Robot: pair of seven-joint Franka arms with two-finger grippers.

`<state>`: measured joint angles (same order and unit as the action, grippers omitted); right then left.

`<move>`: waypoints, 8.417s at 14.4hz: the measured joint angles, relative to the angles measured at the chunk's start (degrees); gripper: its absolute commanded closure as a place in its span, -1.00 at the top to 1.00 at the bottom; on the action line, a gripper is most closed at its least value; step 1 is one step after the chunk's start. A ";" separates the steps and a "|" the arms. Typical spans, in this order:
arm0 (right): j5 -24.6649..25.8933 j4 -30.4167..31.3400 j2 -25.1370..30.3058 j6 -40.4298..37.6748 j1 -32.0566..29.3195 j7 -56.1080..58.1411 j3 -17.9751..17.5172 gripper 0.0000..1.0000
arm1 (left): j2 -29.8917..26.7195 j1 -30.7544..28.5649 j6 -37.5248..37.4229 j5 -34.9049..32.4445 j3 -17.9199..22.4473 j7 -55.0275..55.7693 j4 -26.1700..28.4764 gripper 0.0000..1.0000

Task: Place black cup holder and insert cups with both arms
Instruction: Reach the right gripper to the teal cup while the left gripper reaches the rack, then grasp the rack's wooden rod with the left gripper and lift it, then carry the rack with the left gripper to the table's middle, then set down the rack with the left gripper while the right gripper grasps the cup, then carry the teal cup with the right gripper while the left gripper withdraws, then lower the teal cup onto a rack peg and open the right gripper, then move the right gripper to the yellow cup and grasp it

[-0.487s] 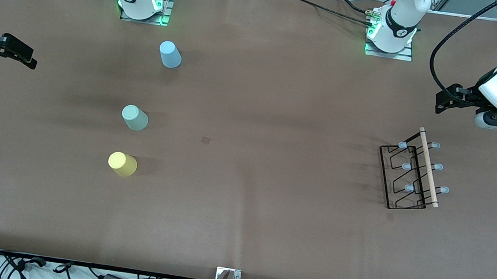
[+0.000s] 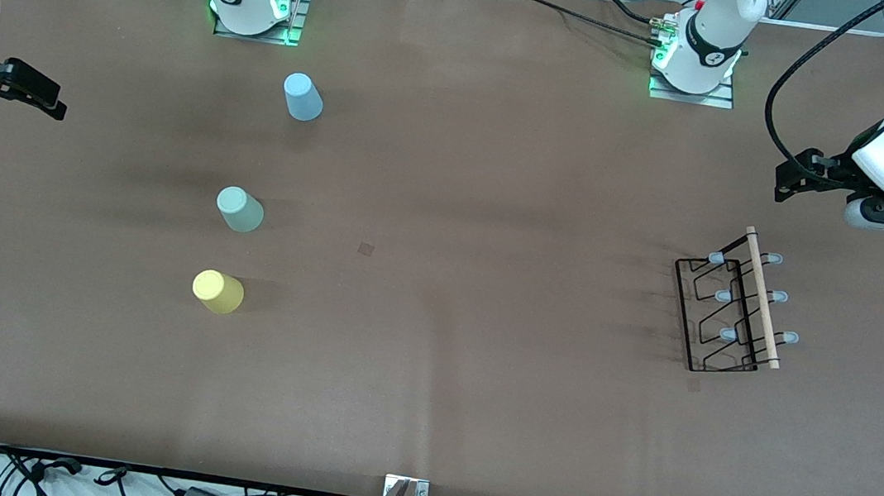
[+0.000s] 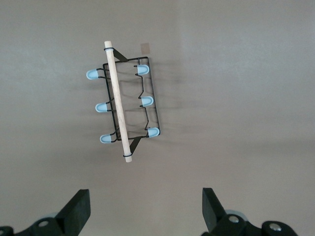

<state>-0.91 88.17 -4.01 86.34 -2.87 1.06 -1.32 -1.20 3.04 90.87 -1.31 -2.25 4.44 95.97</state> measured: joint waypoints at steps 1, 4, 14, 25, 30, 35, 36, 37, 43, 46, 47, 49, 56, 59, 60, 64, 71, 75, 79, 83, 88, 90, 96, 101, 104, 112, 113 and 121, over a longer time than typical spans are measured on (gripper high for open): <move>0.00 0.09 -0.83 -1.82 0.03 0.00 -0.08 1.00 | 0.16 -0.02 -1.44 0.00 0.04 0.00 -0.11 1.00; -0.03 1.85 -4.70 -2.30 0.51 0.00 -0.30 1.00 | 2.14 -0.59 -5.26 -0.01 0.63 0.00 -0.12 1.00; -0.06 27.42 -6.16 34.20 8.59 -7.88 -0.76 1.00 | 18.72 -6.81 18.89 -0.55 0.89 -1.29 1.11 1.00; -0.07 34.26 -7.84 46.01 12.70 -17.42 -0.83 1.00 | 21.94 -8.03 28.37 -0.57 0.87 -1.52 8.31 -0.42; -0.07 38.06 -9.99 54.66 12.65 -17.88 -0.48 1.00 | 21.93 -8.02 28.37 -0.58 0.80 -1.53 8.28 -0.92; -0.07 41.20 -10.59 59.63 12.64 -18.05 -0.35 1.00 | 21.69 -7.82 27.85 -0.58 0.32 -1.53 7.01 -0.96; -0.07 41.25 -10.59 59.77 12.64 -18.06 -0.35 1.00 | 21.41 -7.51 26.42 -0.58 0.00 -1.53 5.60 -0.96; -0.07 41.25 -10.58 59.89 12.64 -18.07 -0.35 1.00 | 21.05 -7.10 24.07 -0.58 -0.54 -1.53 3.64 -0.96; -0.07 41.77 -10.78 59.90 12.75 -18.06 -0.39 1.00 | 20.26 3.21 18.60 -0.53 -2.64 3.19 -2.34 -0.96; -0.07 42.04 -10.88 59.89 12.76 -18.07 -0.41 1.00 | 21.25 11.34 18.58 -0.53 -2.96 9.45 -2.79 -0.96; -0.07 42.15 -10.98 59.89 12.77 -18.07 -0.42 1.00 | 22.14 13.87 18.61 -0.52 -3.02 11.31 -2.81 -0.96; -0.07 42.34 -11.37 59.89 12.78 -18.07 -0.43 1.00 | 24.57 18.53 19.33 -0.52 -3.10 15.32 -3.75 -0.96; -0.07 42.47 -12.33 59.89 12.83 -18.06 -0.45 1.00 | 34.85 29.07 19.64 -0.49 -3.15 29.00 -17.17 -0.96; -0.07 42.47 -12.34 59.89 12.85 -18.07 -0.46 1.00 | 38.01 31.78 21.05 -0.48 -3.15 33.64 -20.58 -0.96; -0.07 42.47 -12.34 59.89 12.86 -18.07 -0.46 1.00 | 38.52 32.37 21.82 -0.48 -3.15 34.57 -21.11 -0.96; -0.07 42.47 -12.34 59.89 12.86 -18.06 -0.46 0.20 | 39.64 34.00 23.42 -0.49 -3.16 37.30 -21.45 -0.96; -0.07 41.89 -11.37 59.37 12.86 -18.06 -0.44 -0.35 | 40.39 35.31 24.58 -0.52 -3.12 37.97 -21.72 1.00; -0.07 39.07 -7.50 50.00 12.84 -18.06 -0.28 -0.35 | 40.48 35.08 25.94 -0.63 -2.75 37.93 -22.05 1.00; -0.07 36.74 -1.00 40.50 12.85 -18.08 -0.28 -0.33 | 38.20 32.75 21.91 -0.82 -1.32 35.97 -23.65 1.00; -0.31 35.73 5.33 32.79 14.51 -28.64 -3.20 -0.33 | 32.24 23.76 7.98 -0.88 -0.94 19.15 -24.04 1.00; -4.62 30.55 5.63 32.55 23.20 -54.84 -10.04 -0.33 | 27.41 12.09 -3.80 -0.88 -0.83 4.14 -23.89 1.00; -5.08 25.78 2.47 33.03 28.46 -63.77 -10.28 -0.33 | 25.24 8.82 -5.05 -0.88 -0.90 2.00 -22.65 1.00; -2.11 18.50 -10.81 42.50 33.98 -74.91 -10.12 -0.33 | 9.86 -0.27 0.15 -0.84 -1.03 -11.36 -5.14 1.00; -2.11 17.76 -14.47 46.47 34.41 -75.86 -9.94 -0.26 | -0.56 -2.26 -1.00 -0.78 -1.02 -12.74 1.21 1.00; -2.10 17.75 -15.54 47.68 35.35 -76.25 -9.95 0.17 | 0.59 -3.33 -0.75 -0.78 -0.95 -12.67 0.95 1.00; -1.18 16.80 -14.74 44.42 31.98 -64.10 -8.92 1.00 | 3.13 -7.62 -0.42 3.99 -0.87 -11.37 -3.61 1.00; -1.11 16.63 -13.57 41.81 29.37 -58.39 -8.77 1.00 | 3.13 -7.77 -0.41 4.06 -0.88 -11.33 -3.75 1.00; -0.76 17.13 -13.98 39.27 6.62 -8.89 -8.23 1.00 | 3.13 -7.76 -0.33 3.39 -1.68 -10.07 -3.95 1.00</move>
<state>-1.67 105.30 -17.99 125.61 3.75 -7.83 -9.55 1.93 -4.72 90.54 2.08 -3.93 -5.63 92.02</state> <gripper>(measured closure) 0.000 0.000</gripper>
